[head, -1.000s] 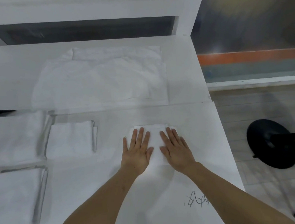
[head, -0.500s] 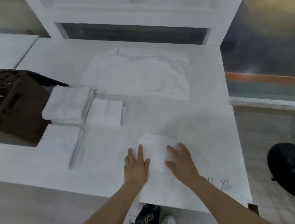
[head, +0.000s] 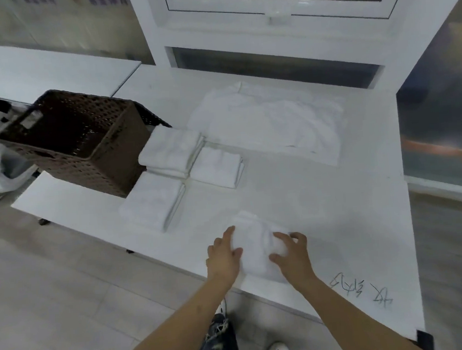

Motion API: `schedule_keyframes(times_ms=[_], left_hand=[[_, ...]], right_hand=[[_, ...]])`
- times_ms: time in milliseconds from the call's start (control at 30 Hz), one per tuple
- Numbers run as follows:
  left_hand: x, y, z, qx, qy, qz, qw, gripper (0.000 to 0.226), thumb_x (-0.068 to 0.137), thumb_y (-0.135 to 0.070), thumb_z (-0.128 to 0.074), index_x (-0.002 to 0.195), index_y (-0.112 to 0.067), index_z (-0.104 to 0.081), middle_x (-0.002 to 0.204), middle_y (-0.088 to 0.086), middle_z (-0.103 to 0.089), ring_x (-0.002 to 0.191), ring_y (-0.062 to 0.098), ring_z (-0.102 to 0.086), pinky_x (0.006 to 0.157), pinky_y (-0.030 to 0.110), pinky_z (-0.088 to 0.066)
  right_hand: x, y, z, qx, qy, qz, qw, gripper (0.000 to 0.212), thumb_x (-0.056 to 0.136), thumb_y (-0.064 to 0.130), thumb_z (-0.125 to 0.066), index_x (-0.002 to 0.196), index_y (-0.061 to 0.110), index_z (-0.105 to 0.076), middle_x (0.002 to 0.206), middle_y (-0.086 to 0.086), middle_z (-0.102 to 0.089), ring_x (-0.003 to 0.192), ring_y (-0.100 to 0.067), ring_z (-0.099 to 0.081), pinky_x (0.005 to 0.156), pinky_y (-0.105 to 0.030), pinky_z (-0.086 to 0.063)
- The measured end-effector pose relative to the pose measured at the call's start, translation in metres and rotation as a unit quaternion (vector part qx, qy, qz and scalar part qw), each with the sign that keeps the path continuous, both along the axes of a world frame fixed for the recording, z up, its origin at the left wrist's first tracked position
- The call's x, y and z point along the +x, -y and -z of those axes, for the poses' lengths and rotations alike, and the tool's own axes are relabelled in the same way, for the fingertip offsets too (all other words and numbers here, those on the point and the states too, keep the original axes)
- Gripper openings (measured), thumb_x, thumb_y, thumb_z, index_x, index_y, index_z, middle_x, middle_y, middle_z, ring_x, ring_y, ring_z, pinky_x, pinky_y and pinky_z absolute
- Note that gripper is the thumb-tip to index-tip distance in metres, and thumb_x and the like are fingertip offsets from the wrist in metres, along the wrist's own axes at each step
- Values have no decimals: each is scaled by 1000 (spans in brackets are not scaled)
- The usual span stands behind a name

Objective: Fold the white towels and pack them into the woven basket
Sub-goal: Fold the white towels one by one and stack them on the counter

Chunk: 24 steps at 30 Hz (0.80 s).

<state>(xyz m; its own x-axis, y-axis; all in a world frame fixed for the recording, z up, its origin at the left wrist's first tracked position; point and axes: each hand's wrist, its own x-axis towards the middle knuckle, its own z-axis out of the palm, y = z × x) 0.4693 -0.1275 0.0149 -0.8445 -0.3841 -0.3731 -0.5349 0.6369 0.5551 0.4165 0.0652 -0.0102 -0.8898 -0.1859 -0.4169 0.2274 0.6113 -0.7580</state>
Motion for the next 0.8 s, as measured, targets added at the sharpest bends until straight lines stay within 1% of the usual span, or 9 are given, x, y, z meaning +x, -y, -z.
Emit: schedule_keyframes(times_ms=[100, 200, 267, 333, 467, 567, 633, 733, 800], left_hand=[[11, 34, -13, 72, -48, -43, 995, 60, 101, -22, -58, 153, -36, -32, 124, 5, -50, 102, 18, -53, 87, 28, -42], [12, 74, -19, 96, -62, -54, 992, 60, 100, -17, -59, 153, -30, -35, 131, 6, -50, 109, 15, -50, 91, 24, -38], [7, 103, -21, 110, -62, -64, 990, 60, 99, -16, -61, 153, -29, -36, 136, 7, -50, 111, 11, -46, 94, 23, -36], [3, 134, -24, 122, -61, -75, 988, 60, 99, -17, -62, 152, -30, -37, 137, 6, -50, 111, 12, -47, 96, 24, -38], [-4, 197, -28, 126, -71, -85, 986, 60, 98, -17, -62, 153, -28, -38, 125, 6, -50, 111, 16, -50, 98, 26, -40], [-10, 243, -24, 133, -85, -88, 984, 60, 98, -19, -63, 152, -30, -39, 129, 3, -51, 115, 17, -53, 98, 27, -42], [-12, 270, -20, 137, -89, -97, 982, 59, 98, -22, -63, 151, -31, -39, 132, 0, -51, 113, 13, -51, 96, 26, -41], [-11, 302, -19, 134, -93, -106, 981, 55, 101, -26, -59, 151, -33, -38, 130, 0, -50, 110, 12, -48, 94, 28, -39], [-14, 318, -22, 134, -85, -107, 981, 53, 102, -27, -55, 151, -35, -37, 127, 2, -49, 108, 14, -48, 95, 29, -38]], right_hand=[[1, 32, -17, -11, -20, -19, 1000, 57, 85, 11, -78, 137, 25, -58, 146, -1, -22, 114, -14, -43, 95, -23, -41], [0, 68, -27, -32, -18, -24, 999, 54, 86, 12, -77, 134, 27, -59, 146, 2, -22, 115, -13, -44, 94, -21, -40], [-3, 95, -30, -41, -14, -21, 999, 53, 86, 14, -77, 133, 30, -58, 146, 5, -21, 114, -13, -45, 95, -24, -42], [-8, 126, -33, -49, -10, -19, 999, 51, 86, 15, -76, 132, 31, -59, 146, 6, -22, 113, -14, -45, 94, -26, -44], [-16, 190, -40, -49, -6, -17, 999, 51, 86, 13, -76, 132, 29, -61, 145, 4, -24, 115, -15, -49, 97, -27, -45], [-30, 234, -45, -39, -30, -49, 998, 50, 88, 13, -75, 134, 28, -59, 148, 4, -23, 118, -8, -42, 98, -20, -37], [-42, 260, -47, -19, -54, -76, 995, 50, 90, 14, -75, 136, 26, -59, 150, 3, -23, 122, -3, -35, 102, -16, -31], [-52, 293, -48, 3, -81, -108, 991, 51, 91, 17, -76, 138, 26, -59, 150, 2, -25, 124, -3, -34, 105, -17, -30], [-56, 311, -48, 1, -82, -106, 991, 51, 90, 17, -77, 137, 27, -59, 148, 4, -26, 125, -3, -35, 104, -17, -29]])
